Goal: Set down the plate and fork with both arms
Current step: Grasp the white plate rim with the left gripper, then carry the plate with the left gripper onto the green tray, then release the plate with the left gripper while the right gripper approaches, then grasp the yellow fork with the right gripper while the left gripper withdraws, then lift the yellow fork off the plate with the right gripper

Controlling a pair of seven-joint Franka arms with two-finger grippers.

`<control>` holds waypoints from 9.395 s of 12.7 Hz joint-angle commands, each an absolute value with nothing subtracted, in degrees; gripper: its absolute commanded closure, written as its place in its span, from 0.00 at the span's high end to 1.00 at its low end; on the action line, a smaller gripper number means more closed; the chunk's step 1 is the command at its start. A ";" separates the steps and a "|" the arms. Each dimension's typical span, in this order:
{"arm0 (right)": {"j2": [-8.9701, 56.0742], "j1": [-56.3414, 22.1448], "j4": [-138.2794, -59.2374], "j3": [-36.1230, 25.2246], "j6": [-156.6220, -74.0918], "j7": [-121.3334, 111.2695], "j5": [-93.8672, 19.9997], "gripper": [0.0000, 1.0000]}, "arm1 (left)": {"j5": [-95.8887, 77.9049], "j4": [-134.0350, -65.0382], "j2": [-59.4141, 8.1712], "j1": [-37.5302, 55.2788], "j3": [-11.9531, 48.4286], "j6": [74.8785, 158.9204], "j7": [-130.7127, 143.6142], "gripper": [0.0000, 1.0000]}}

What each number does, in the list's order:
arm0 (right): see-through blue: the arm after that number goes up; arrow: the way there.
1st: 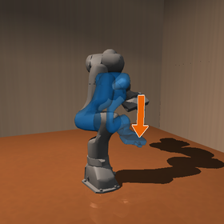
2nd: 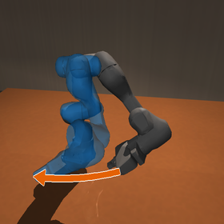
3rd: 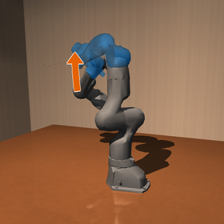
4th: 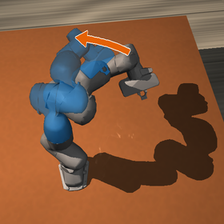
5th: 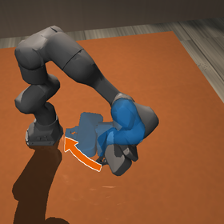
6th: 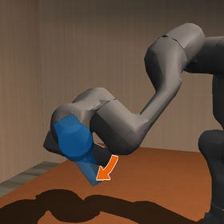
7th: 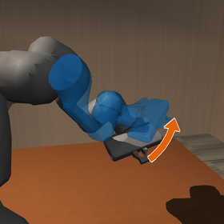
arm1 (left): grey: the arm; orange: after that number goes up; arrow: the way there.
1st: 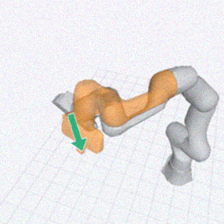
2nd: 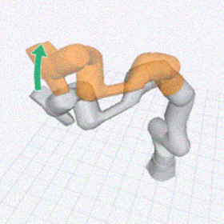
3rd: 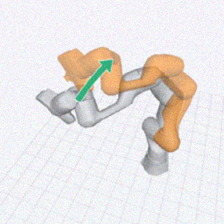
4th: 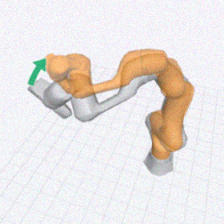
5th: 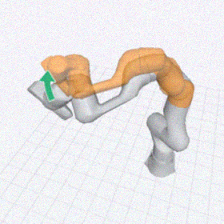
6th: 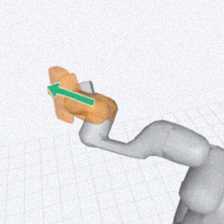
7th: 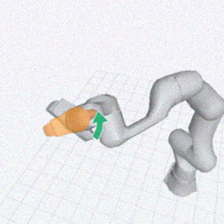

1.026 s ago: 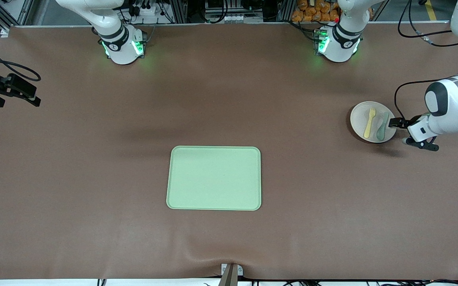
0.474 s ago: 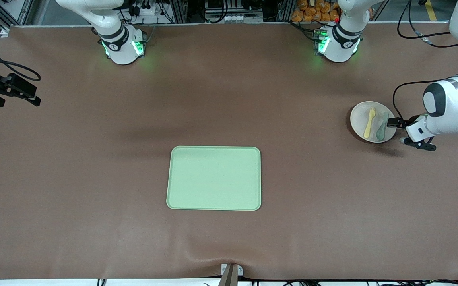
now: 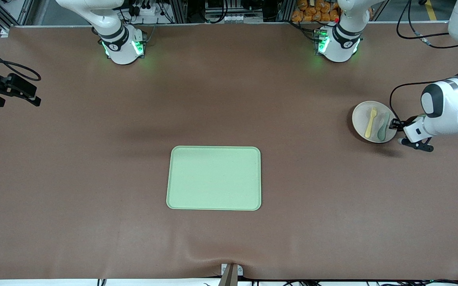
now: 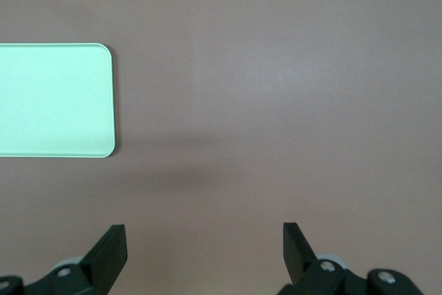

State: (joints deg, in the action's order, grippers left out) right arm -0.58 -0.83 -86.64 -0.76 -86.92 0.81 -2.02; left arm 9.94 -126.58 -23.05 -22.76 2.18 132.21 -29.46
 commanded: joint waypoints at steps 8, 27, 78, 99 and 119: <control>-1.49 -1.14 -87.36 -1.23 -86.75 0.26 -2.81 1.00 | 5.31 -122.01 -17.85 -23.64 2.55 126.33 -29.97 0.00; -1.49 -1.14 -87.36 -1.23 -86.66 0.26 -2.73 1.00 | -11.76 -78.93 -40.25 8.77 13.27 115.91 17.03 0.00; 56.95 -37.08 -56.51 -3.96 -112.85 36.73 -2.55 0.68 | 2.91 -81.56 -9.32 -4.04 13.18 83.24 15.91 1.00; 61.08 -39.46 -56.43 -3.87 -114.52 40.78 -2.46 0.11 | -0.52 -84.73 2.90 4.48 3.16 77.96 0.97 1.00; 51.16 -26.80 -72.65 0.18 -116.87 28.92 -2.81 0.03 | -0.62 -84.81 4.92 5.01 4.65 77.17 1.85 1.00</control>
State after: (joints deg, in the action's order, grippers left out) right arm 55.66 -26.33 -64.13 -0.41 -112.63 29.21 -3.34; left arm 0.27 -84.89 4.03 4.96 4.04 78.11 1.95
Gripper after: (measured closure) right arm 0.740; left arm 0.000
